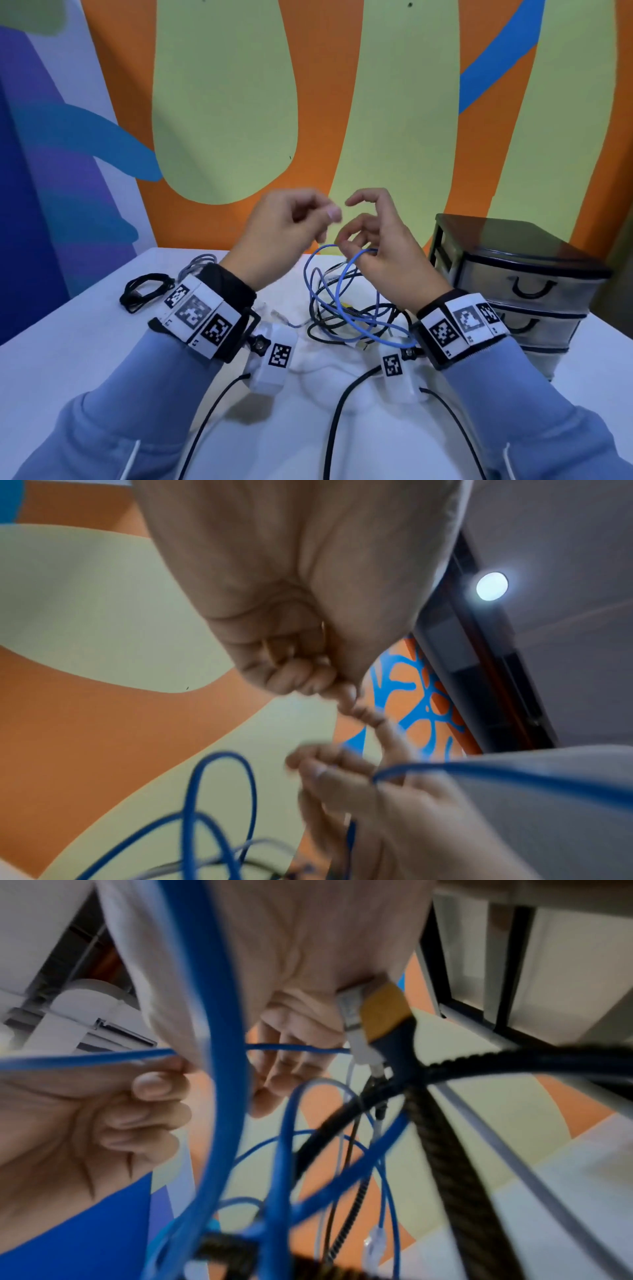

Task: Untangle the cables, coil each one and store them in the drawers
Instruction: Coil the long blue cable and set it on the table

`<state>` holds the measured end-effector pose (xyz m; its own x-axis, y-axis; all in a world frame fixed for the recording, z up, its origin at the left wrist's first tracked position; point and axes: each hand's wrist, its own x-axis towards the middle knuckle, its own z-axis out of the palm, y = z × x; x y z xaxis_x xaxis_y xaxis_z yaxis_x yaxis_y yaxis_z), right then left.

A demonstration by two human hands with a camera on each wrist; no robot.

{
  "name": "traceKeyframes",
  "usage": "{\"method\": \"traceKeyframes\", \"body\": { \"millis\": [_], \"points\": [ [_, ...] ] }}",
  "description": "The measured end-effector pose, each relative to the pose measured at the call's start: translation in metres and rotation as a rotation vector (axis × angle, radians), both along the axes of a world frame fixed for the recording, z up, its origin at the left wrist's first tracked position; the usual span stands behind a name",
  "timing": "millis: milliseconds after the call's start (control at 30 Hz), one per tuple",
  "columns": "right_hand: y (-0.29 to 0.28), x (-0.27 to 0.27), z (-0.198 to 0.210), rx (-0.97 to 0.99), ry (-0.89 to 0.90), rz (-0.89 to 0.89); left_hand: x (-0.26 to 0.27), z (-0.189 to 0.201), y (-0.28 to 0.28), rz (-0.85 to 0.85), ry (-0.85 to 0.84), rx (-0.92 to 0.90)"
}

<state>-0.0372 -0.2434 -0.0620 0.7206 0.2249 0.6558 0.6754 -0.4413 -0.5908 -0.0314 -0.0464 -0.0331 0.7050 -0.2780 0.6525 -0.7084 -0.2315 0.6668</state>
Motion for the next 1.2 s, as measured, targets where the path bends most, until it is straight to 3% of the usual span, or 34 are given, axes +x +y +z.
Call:
{"method": "traceKeyframes", "body": {
  "millis": [67, 100, 133, 233, 300, 433, 533, 667, 833, 900, 1033, 1133, 1200],
  "points": [
    [-0.003, 0.004, -0.005, -0.025, 0.08, -0.012, -0.002, 0.009, 0.006, -0.03, 0.036, -0.2],
    [-0.004, 0.005, -0.007, -0.041, 0.082, -0.037, -0.005, 0.012, 0.008, -0.049, 0.069, -0.217],
    [-0.005, 0.005, -0.007, -0.055, 0.06, -0.064, -0.008, 0.013, 0.007, -0.045, 0.104, -0.152],
    [-0.005, 0.002, -0.002, -0.074, -0.001, -0.106, -0.016, 0.001, -0.003, -0.023, 0.226, 0.322],
    [-0.002, 0.001, 0.0, -0.028, 0.005, -0.093, -0.017, -0.008, -0.011, -0.143, 0.279, 0.377],
    [0.002, -0.001, 0.0, 0.121, 0.164, 0.013, -0.007, 0.0, -0.006, -0.098, 0.115, -0.023],
    [0.0, 0.0, -0.002, 0.052, 0.264, 0.036, -0.001, 0.009, 0.004, -0.02, -0.017, -0.365],
    [-0.005, 0.006, -0.008, -0.1, 0.117, -0.096, 0.001, 0.017, 0.02, 0.045, -0.143, -0.687],
    [-0.008, 0.008, -0.004, -0.097, -0.181, -0.317, 0.009, 0.012, 0.022, 0.191, -0.09, -0.765],
    [-0.009, 0.008, -0.003, -0.038, -0.152, -0.323, 0.019, 0.009, 0.03, 0.305, -0.059, -0.659],
    [-0.007, 0.006, -0.004, 0.017, 0.094, -0.102, 0.037, -0.001, 0.047, 0.554, -0.009, -0.089],
    [-0.005, 0.002, -0.005, -0.029, 0.266, 0.083, 0.037, -0.008, 0.045, 0.608, 0.126, 0.229],
    [-0.004, 0.002, -0.007, -0.064, 0.277, 0.092, 0.032, -0.008, 0.04, 0.586, 0.081, 0.302]
  ]
}}
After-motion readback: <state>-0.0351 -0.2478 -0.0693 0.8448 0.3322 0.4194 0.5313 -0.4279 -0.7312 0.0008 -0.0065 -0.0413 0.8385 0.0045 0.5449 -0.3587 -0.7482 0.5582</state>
